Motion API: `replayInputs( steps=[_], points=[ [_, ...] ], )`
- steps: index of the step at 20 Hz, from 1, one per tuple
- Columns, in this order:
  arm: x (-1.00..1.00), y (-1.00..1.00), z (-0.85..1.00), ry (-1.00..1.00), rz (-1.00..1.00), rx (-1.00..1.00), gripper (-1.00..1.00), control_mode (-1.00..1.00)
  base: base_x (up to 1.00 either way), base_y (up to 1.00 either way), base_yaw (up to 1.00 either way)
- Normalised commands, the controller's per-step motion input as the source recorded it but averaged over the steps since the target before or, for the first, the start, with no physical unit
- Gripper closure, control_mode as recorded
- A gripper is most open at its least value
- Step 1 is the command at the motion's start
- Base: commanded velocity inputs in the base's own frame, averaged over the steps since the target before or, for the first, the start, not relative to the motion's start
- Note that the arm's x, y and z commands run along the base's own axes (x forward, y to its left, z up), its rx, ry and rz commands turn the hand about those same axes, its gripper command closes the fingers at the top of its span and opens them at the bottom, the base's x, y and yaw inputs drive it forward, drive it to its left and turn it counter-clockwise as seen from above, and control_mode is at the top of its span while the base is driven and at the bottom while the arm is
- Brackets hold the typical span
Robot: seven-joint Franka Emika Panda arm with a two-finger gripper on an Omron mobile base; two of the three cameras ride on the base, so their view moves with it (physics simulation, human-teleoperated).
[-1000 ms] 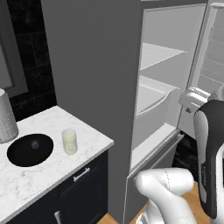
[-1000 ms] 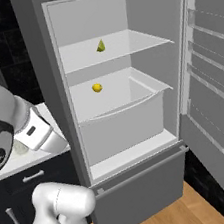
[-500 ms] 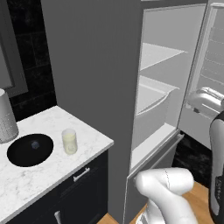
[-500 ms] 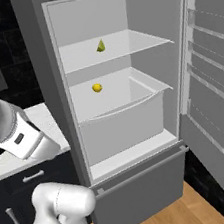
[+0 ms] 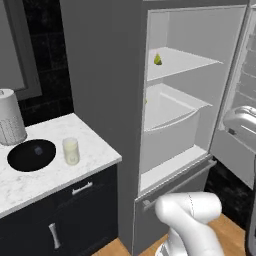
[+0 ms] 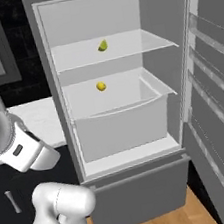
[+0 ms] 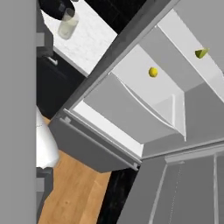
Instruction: Grab a lemon wedge from the fridge and one ice cube from the ice bowl, and put them in the glass of lemonade.
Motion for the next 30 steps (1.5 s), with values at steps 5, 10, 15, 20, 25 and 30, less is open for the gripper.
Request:
replayInputs(
  steps=[5,10,15,20,25,30],
  points=[
    [0.00,0.00,0.00,0.00,0.00,0.00,-1.00,1.00,0.12,-0.20,0.38],
    [0.00,0.00,0.00,0.00,0.00,0.00,-1.00,1.00,0.14,0.00,0.20],
    [0.00,0.00,0.00,0.00,0.00,0.00,-1.00,1.00,0.09,-0.65,0.07],
    [0.00,0.00,0.00,0.00,0.00,0.00,-1.00,1.00,0.30,-0.59,0.06],
    [0.00,0.00,0.00,0.00,0.00,0.00,-1.00,1.00,0.39,-0.12,0.00],
    [0.00,0.00,0.00,0.00,0.00,0.00,-1.00,1.00,0.48,0.04,0.00]
  ],
)
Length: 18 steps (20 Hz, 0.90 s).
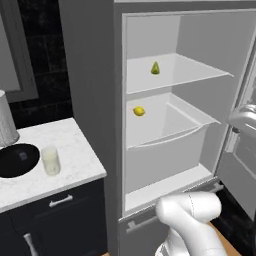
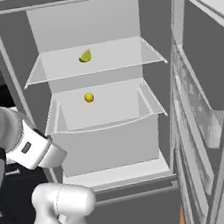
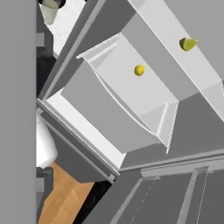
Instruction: Grab a lemon wedge from the fridge and one ice cube from the ice bowl, and put them in the glass of lemonade.
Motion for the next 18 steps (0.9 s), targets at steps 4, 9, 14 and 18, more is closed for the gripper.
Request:
replayInputs(
  steps=[4,9,14,18],
  points=[
    [0.00,0.00,0.00,0.00,0.00,0.00,-1.00,1.00,0.70,0.02,0.00],
    [0.00,0.00,0.00,0.00,0.00,0.00,-1.00,1.00,0.68,-0.02,0.00],
    [0.00,0.00,0.00,0.00,0.00,0.00,-1.00,1.00,0.39,-0.36,0.07],
    [0.00,0.00,0.00,0.00,0.00,0.00,-1.00,1.00,0.29,-0.44,0.23]
  ],
)
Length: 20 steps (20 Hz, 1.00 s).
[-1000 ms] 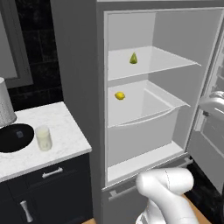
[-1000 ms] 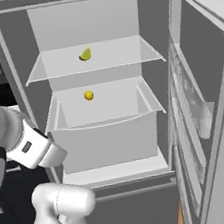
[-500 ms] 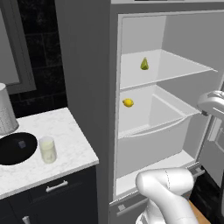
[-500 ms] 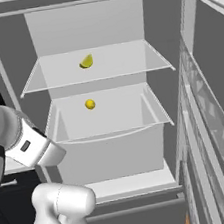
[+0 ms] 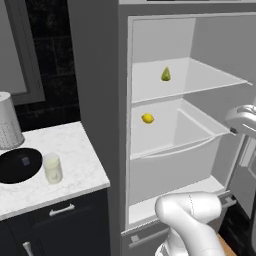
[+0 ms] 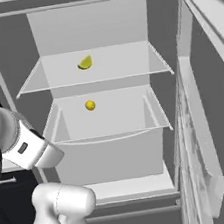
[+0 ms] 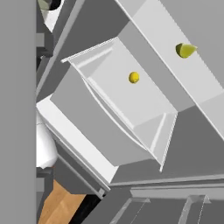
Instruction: Grab a lemon wedge from the fridge and one ice cube from the ice bowl, and put them in the glass of lemonade.
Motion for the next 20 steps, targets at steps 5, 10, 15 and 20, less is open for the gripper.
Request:
replayInputs(
  steps=[5,10,15,20],
  points=[
    [0.00,0.00,0.00,0.00,0.00,0.00,-1.00,1.00,0.04,-0.53,0.29],
    [0.08,0.00,0.02,0.00,0.00,0.00,-1.00,-1.00,0.34,-0.03,0.04],
    [0.05,0.17,0.05,-0.05,0.00,0.00,-1.00,-1.00,0.00,0.00,0.00],
    [-0.22,0.53,0.06,-0.18,0.01,-0.01,-1.00,-1.00,0.00,0.00,0.00]
  ],
)
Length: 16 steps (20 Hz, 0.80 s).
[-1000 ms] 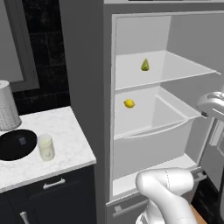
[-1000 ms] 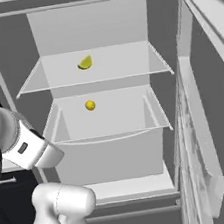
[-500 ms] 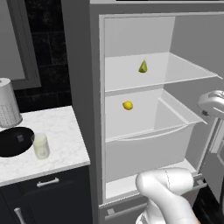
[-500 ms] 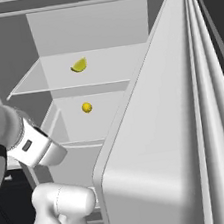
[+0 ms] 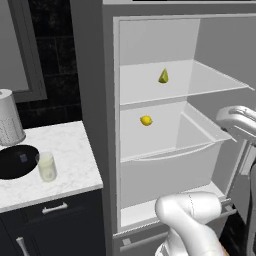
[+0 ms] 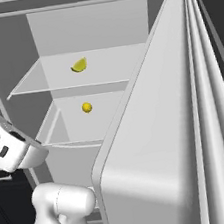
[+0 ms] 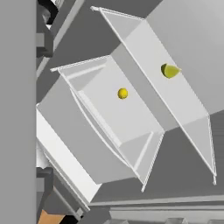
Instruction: Grab a lemon wedge from the fridge and one ice cube from the ice bowl, and put them in the glass of lemonade.
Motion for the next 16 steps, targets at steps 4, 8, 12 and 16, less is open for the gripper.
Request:
replayInputs(
  steps=[4,8,12,16],
  points=[
    [-0.04,0.43,0.00,-0.10,-0.03,0.00,-1.00,-1.00,0.00,0.00,0.00],
    [0.03,0.40,0.28,-0.27,-0.11,-0.08,-1.00,-1.00,0.00,0.00,0.00],
    [0.22,0.00,0.91,-0.11,0.08,-0.19,-1.00,-1.00,0.00,0.00,0.00],
    [0.44,-0.06,0.94,-0.01,0.26,-0.18,-1.00,-1.00,0.00,0.00,0.00]
  ],
)
